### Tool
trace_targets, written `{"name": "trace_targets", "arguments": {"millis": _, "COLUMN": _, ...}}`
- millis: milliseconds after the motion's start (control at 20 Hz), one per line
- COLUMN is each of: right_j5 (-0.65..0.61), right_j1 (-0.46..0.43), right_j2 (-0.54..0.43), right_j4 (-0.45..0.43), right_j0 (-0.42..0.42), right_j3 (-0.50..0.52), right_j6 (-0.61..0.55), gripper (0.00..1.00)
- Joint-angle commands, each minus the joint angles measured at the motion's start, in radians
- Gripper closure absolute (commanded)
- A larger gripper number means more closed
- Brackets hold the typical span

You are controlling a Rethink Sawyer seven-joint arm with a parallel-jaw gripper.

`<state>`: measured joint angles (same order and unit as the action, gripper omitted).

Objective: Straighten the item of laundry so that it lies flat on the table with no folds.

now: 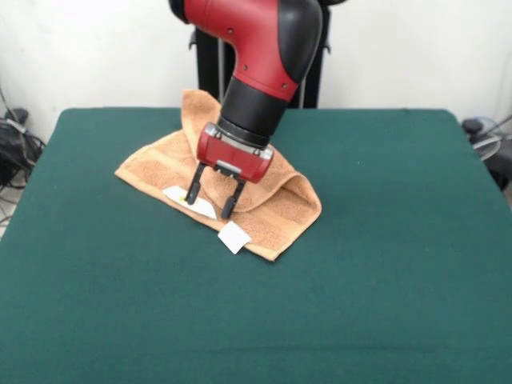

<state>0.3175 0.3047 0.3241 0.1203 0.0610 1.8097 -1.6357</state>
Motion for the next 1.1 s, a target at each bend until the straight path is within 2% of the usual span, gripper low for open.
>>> {"name": "trace_targets", "arguments": {"millis": 50, "right_j5": 0.036, "right_j1": -0.050, "right_j2": -0.080, "right_j4": 0.008, "right_j0": 0.002, "right_j3": 0.042, "right_j6": -0.230, "gripper": 0.00}}
{"name": "trace_targets", "arguments": {"millis": 350, "right_j5": 0.020, "right_j1": -0.059, "right_j2": -0.073, "right_j4": 0.026, "right_j0": -0.005, "right_j3": 0.045, "right_j6": -0.227, "gripper": 0.00}}
{"name": "trace_targets", "arguments": {"millis": 900, "right_j5": -0.096, "right_j1": -0.020, "right_j2": -0.066, "right_j4": 0.059, "right_j0": -0.019, "right_j3": 0.037, "right_j6": -0.203, "gripper": 0.00}}
{"name": "trace_targets", "arguments": {"millis": 1100, "right_j5": -0.181, "right_j1": -0.003, "right_j2": -0.051, "right_j4": 0.095, "right_j0": -0.038, "right_j3": 0.039, "right_j6": -0.199, "gripper": 0.00}}
